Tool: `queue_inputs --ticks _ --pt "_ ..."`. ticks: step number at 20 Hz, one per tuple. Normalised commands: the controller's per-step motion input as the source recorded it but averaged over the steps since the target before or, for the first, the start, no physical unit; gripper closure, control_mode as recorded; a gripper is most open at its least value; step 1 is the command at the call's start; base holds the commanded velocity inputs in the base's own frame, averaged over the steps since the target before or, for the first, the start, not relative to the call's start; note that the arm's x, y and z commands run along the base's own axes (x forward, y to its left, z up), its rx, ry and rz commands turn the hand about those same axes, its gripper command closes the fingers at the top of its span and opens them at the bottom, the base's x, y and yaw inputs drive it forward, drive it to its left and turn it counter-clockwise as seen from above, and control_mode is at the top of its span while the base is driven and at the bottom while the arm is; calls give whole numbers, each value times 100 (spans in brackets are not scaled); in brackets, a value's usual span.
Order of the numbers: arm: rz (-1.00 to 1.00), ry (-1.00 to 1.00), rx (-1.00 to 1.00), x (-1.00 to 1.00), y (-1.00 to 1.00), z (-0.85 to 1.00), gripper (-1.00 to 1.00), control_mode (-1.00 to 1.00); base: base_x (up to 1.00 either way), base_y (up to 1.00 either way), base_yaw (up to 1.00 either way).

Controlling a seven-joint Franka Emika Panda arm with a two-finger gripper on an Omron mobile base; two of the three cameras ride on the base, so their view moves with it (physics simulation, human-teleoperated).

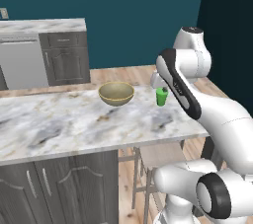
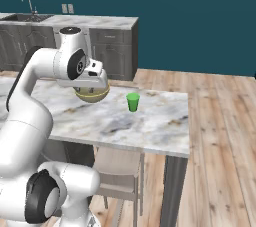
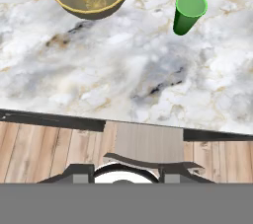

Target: Place the cup inside the bowl on the dining table and move the bowl to any counter.

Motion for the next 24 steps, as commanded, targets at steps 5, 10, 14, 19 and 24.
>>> queue_inputs --ticks 5,10,14,19,24 --pt "0 0 0 8 0 0 -100 -100 0 0 0" --pt "0 0 0 0 0 0 -100 -100 0 0 0" --pt "0 0 0 7 -29 -4 -100 -100 0 0 0" --pt "3 0 0 43 -63 -8 -100 -100 0 0 0" --pt "7 0 0 35 -56 0 -100 -100 0 0 0"
